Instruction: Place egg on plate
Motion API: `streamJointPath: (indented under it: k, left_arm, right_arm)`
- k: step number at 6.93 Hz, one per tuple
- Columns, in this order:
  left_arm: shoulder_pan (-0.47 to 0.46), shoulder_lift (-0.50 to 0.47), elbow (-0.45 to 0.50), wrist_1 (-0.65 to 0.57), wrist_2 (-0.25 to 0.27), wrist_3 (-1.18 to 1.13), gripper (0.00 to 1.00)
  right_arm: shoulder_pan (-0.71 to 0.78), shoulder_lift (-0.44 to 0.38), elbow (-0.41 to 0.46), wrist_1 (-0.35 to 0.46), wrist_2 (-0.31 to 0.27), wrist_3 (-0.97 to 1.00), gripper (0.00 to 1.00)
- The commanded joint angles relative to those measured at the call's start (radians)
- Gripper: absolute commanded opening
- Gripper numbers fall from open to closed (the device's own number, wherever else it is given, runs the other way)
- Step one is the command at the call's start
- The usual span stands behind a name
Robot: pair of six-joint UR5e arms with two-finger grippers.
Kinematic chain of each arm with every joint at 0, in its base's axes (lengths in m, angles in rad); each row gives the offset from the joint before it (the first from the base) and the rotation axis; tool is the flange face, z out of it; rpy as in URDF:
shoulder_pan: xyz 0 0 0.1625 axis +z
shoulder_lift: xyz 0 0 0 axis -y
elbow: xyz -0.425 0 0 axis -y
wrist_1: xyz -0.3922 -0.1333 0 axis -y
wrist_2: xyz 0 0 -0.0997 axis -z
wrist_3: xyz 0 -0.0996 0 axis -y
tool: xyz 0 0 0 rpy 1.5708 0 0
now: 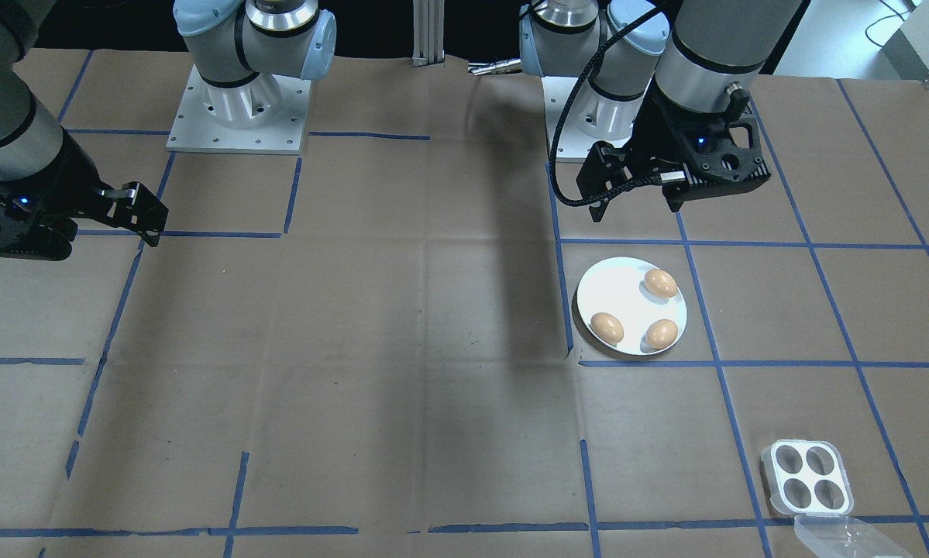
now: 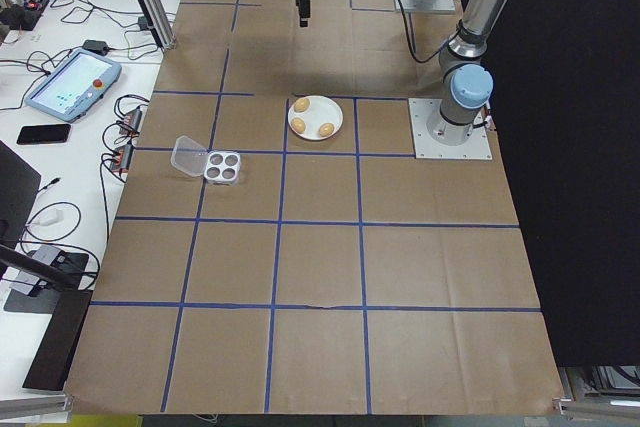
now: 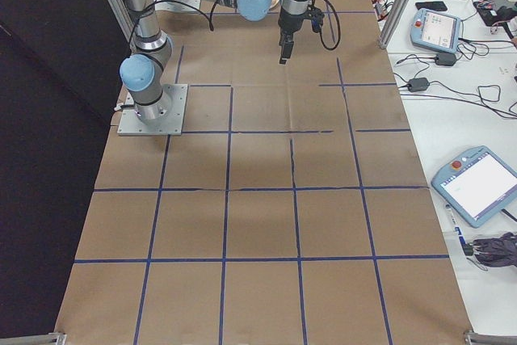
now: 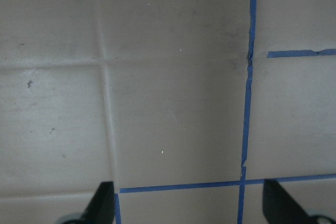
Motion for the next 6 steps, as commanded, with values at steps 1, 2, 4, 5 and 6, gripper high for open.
streamJointPath:
  k: [1, 2, 4, 5, 6]
  left_arm:
    - [-0.001, -0.002, 0.003, -0.005, -0.002, 0.01, 0.99]
    - [-0.001, -0.002, 0.003, -0.005, -0.002, 0.01, 0.99]
    - [0.0, -0.001, 0.003, -0.005, -0.002, 0.012, 0.99]
    - [-0.001, -0.001, 0.003, -0.005, -0.01, 0.012, 0.99]
    - [-0.001, -0.001, 0.003, -0.005, -0.014, 0.013, 0.99]
  right_arm:
    - [0.0, 0.0, 0.0, 0.001, 0.0, 0.0, 1.0]
    - [0.0, 0.0, 0.0, 0.001, 0.0, 0.0, 1.0]
    - [0.0, 0.0, 0.0, 0.001, 0.0, 0.0, 1.0]
    - [0.0, 0.0, 0.0, 0.001, 0.0, 0.0, 1.0]
    - [0.0, 0.0, 0.0, 0.001, 0.0, 0.0, 1.0]
